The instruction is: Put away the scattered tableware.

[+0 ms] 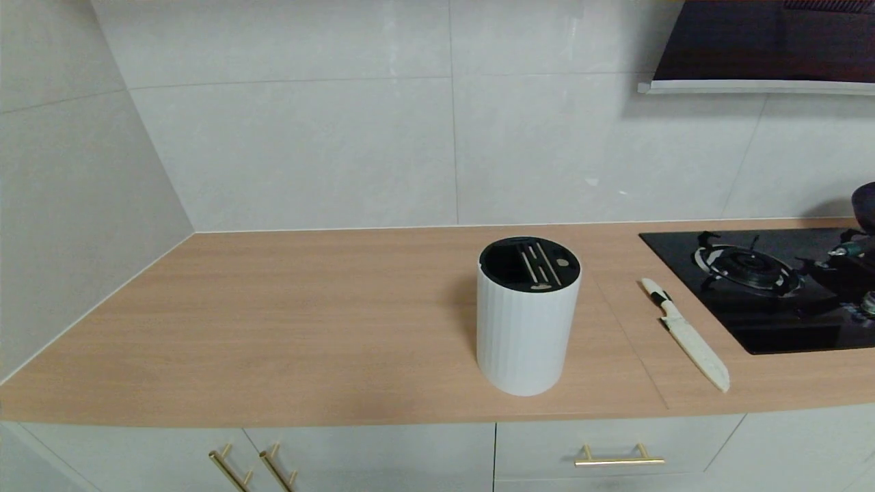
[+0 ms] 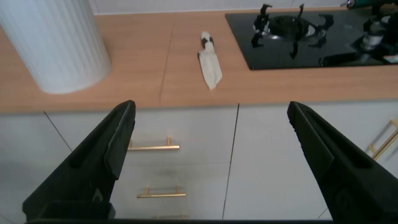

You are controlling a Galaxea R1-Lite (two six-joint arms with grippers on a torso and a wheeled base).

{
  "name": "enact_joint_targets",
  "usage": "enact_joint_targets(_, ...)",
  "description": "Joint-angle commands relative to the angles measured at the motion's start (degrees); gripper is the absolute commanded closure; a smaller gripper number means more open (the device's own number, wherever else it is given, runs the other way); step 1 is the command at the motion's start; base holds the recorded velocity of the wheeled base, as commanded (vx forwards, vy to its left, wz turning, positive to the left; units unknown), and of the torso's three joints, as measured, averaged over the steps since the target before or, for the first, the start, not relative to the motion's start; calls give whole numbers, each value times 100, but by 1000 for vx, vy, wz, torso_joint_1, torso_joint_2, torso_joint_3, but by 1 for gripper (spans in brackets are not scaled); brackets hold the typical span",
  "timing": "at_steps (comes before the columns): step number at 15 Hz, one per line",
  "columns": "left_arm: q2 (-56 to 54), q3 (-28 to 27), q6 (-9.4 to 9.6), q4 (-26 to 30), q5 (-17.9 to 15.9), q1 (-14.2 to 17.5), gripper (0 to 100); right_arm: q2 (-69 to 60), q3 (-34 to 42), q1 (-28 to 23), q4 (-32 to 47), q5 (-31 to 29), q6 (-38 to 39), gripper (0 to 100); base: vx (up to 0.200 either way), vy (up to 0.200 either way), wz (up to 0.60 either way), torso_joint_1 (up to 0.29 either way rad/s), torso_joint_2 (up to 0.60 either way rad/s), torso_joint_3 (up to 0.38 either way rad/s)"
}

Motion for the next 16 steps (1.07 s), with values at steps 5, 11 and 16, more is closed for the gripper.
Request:
enact_joint_targets(5,0,1,-1,-7,1,2,0,9,0,1,-1,-9,4,0,0,0,0,252,-547,-297)
enact_joint_targets(11,0,1,-1,-7,1,2,0,9,0,1,-1,-9,4,0,0,0,0,102,-215,-116)
enact_joint_targets(16,0,1,-1,-7,1,2,0,9,-9,1,-1,-35,-198,0,0,0,0,0,0,0)
